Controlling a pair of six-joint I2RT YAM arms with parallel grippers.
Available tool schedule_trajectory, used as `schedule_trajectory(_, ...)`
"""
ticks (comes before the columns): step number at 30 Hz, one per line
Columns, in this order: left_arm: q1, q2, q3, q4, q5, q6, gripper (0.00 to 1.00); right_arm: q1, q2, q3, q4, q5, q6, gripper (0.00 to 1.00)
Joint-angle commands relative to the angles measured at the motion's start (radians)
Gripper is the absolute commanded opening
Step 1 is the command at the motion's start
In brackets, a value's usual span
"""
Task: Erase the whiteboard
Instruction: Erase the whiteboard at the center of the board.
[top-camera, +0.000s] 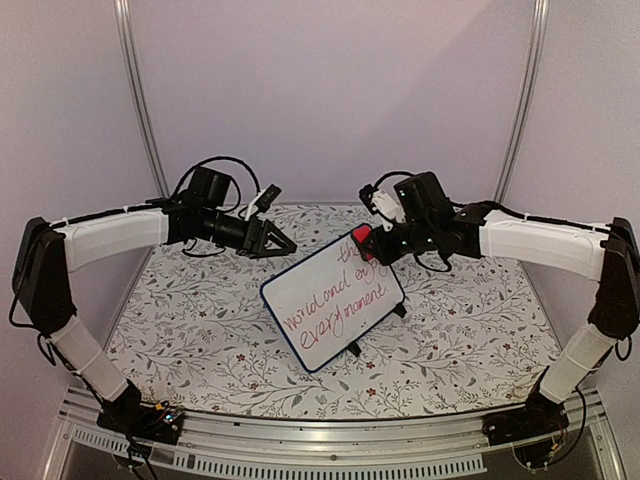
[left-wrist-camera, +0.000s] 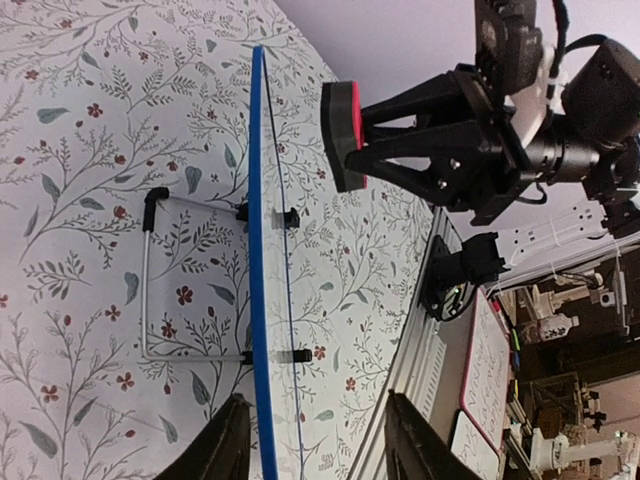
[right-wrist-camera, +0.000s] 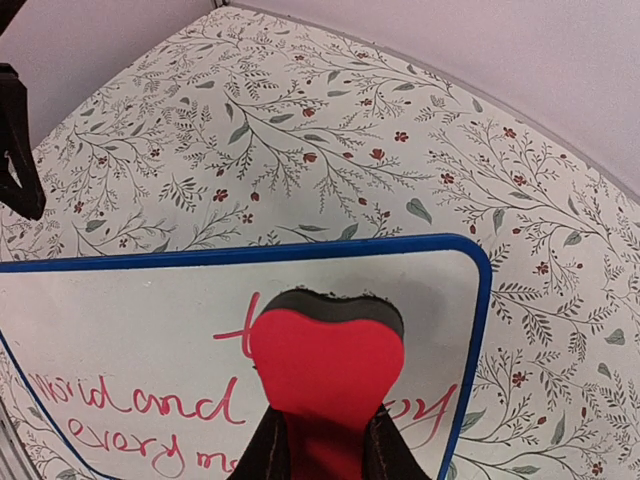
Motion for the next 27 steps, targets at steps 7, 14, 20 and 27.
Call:
schedule_trajectory(7, -0.010, 0.158, 0.208, -0.092, -0.095, 0.008, 0.44, -0.003, -0.036, -0.022, 0.025, -0.056, 0.017, 0.13)
schedule_trajectory(14, -0.052, 0.178, 0.178, -0.038, -0.039, 0.021, 0.39, 0.007, -0.018, -0.016, 0.027, -0.076, 0.019, 0.13)
schedule_trajectory(20, -0.063, 0.169, 0.133, 0.025, -0.004, 0.002, 0.30, 0.011, 0.029, 0.009, 0.022, -0.069, 0.017, 0.13)
schedule_trajectory(27, -0.062, 0.153, 0.097, 0.057, -0.009, -0.006, 0.18, 0.043, 0.085, 0.050, 0.029, -0.057, 0.021, 0.12)
